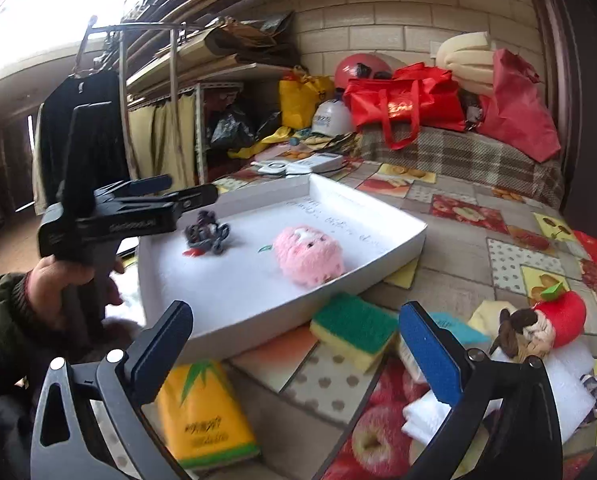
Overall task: Organize soft objects
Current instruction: 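Grasp the yellow tissue pack with the right tool and lift it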
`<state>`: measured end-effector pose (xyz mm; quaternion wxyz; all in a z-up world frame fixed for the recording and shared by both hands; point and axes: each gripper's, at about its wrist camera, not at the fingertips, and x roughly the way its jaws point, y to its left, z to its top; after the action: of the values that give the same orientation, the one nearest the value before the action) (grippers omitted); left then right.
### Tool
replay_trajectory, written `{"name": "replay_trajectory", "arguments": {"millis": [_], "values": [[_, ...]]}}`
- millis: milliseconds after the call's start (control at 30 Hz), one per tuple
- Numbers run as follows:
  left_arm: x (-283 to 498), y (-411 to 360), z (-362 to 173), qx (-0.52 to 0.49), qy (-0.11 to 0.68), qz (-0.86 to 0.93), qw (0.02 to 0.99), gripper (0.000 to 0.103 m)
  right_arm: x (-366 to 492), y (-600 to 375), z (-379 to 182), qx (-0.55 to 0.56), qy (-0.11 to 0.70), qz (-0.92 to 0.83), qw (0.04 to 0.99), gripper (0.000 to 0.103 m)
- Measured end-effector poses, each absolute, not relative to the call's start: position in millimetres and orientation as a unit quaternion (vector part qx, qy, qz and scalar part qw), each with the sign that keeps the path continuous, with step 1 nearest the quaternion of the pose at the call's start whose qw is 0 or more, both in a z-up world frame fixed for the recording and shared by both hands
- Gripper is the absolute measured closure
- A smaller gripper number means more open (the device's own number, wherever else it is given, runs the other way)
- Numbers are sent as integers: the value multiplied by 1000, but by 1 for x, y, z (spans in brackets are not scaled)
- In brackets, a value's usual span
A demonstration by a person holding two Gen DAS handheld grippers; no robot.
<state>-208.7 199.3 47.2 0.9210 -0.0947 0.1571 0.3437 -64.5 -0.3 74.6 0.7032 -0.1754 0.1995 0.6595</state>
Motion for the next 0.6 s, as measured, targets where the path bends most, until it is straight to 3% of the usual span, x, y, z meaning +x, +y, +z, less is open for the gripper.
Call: {"name": "replay_trajectory", "arguments": {"millis": [233, 300, 367, 400, 600], "values": [[-198, 158, 52, -56, 153, 270, 949, 1, -110, 20, 47, -309, 242, 689, 609, 0], [-193, 145, 52, -41, 156, 248, 955, 1, -134, 33, 30, -383, 224, 667, 599, 10], [-188, 135, 53, -32, 161, 222, 961, 1, -143, 36, 26, -396, 219, 672, 586, 47], [-185, 129, 54, -28, 165, 211, 963, 1, -141, 35, 25, -397, 222, 671, 585, 55], [-161, 98, 52, -30, 208, 139, 968, 1, -96, -11, 23, -354, 251, 643, 631, 55]]}}
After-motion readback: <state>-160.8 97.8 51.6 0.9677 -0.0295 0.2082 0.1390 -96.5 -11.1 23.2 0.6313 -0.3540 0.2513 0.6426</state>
